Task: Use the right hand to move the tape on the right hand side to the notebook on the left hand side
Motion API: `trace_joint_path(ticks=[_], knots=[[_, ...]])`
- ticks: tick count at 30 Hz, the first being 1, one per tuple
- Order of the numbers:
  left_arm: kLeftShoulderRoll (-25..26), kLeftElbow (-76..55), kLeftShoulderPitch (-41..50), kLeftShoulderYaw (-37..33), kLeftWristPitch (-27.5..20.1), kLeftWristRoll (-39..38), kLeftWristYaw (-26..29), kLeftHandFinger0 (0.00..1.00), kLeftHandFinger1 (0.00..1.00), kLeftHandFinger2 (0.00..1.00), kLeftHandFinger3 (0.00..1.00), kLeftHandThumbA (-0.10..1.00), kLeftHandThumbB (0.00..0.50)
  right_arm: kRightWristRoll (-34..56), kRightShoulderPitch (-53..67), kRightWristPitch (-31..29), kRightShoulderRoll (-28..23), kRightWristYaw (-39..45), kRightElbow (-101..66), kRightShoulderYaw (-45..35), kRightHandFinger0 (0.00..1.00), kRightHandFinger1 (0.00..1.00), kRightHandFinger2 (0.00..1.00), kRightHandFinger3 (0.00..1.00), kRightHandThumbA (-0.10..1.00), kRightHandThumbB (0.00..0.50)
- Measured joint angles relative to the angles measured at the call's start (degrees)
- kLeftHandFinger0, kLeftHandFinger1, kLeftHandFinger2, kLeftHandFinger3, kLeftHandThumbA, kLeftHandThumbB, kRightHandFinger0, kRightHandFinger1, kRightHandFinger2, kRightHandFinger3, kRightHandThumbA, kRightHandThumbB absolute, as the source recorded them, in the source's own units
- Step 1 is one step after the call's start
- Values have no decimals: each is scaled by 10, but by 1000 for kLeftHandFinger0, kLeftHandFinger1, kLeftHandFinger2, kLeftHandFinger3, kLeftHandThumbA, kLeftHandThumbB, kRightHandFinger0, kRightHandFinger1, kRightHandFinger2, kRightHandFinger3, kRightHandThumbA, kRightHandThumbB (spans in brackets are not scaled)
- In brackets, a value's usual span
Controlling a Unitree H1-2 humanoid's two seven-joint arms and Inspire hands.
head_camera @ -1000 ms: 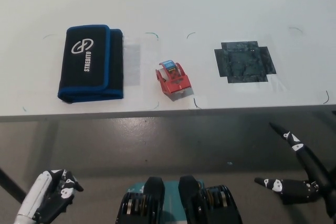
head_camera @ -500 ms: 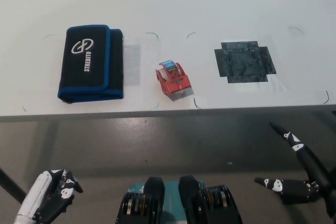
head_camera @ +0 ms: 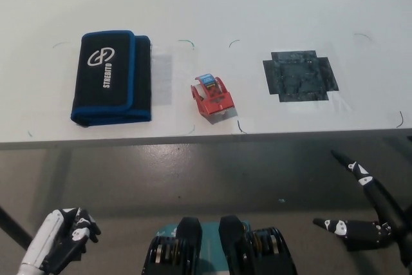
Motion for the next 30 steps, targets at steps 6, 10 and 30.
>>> trace_joint_path(ticks=[6, 10, 30], knots=[[0, 2, -2, -1, -3, -2, 0, 178, 166, 267, 1000, 785, 0, 0, -3, -2, 0, 0, 7, 0, 1000, 1000, 1000, 1000, 1000, 94], [0, 2, -2, -1, -4, -4, 0, 154, 149, 260, 1000, 743, 0, 0, -4, -2, 0, 0, 8, 0, 1000, 1000, 1000, 1000, 1000, 104], [0, 2, -1, -2, -8, -4, 0, 191, 176, 306, 1000, 553, 0, 1, -4, -2, 0, 0, 10, -1, 1000, 1000, 1000, 1000, 1000, 98]])
